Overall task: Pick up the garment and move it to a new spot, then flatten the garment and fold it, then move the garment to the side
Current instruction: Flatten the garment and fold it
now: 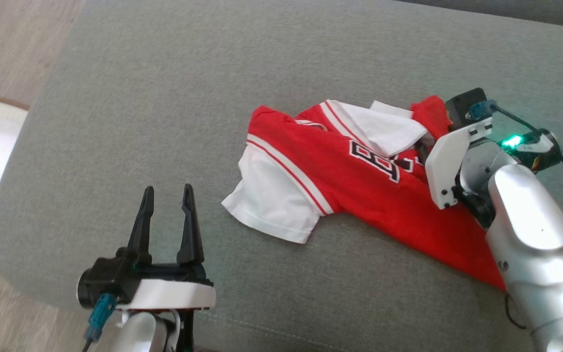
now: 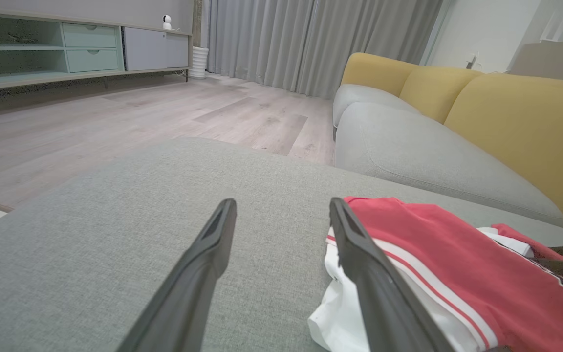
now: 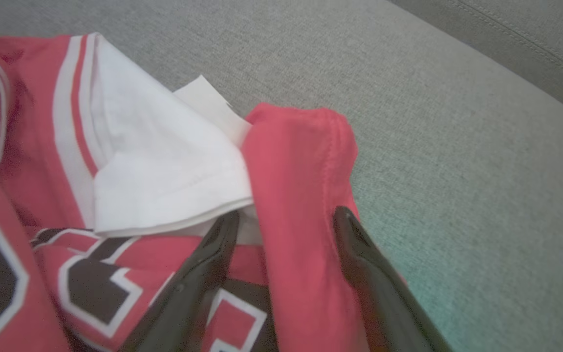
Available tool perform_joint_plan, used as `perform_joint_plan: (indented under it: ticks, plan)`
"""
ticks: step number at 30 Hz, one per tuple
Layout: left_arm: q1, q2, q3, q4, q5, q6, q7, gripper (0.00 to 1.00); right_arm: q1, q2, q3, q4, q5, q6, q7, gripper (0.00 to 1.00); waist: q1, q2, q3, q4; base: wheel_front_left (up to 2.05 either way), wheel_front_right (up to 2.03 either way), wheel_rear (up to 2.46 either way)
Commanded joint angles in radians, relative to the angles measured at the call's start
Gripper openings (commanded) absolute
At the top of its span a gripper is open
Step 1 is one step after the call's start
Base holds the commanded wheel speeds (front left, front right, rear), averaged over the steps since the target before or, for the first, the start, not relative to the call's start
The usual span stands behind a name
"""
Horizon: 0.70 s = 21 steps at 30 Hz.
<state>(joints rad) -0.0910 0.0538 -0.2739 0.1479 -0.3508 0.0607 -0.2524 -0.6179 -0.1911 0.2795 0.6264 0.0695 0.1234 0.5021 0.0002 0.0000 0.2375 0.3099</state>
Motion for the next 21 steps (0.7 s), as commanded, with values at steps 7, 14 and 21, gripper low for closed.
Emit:
perform_joint_plan:
  ticks: [7,14,21]
  plan:
    - [-0.045,-0.003,0.026,-0.039,-0.004,-0.004,-0.009,1.00,-0.135,-0.011,-0.043,0.070,-0.065,0.007,-0.034,0.00,-0.0002,0.0000,0.036,0.036,0.00,0.00,0.00]
    - [-0.055,-0.003,0.009,-0.047,-0.019,0.006,-0.009,1.00,-0.269,-0.046,-0.218,0.121,-0.150,0.007,-0.099,0.00,-0.0002,0.0000,0.062,0.044,0.00,0.00,0.00]
    - [-0.083,-0.003,-0.018,-0.049,-0.025,0.007,-0.009,1.00,-0.379,-0.084,-0.407,0.164,-0.284,0.007,-0.184,0.00,-0.0002,0.0000,0.093,0.063,0.00,0.00,0.00]
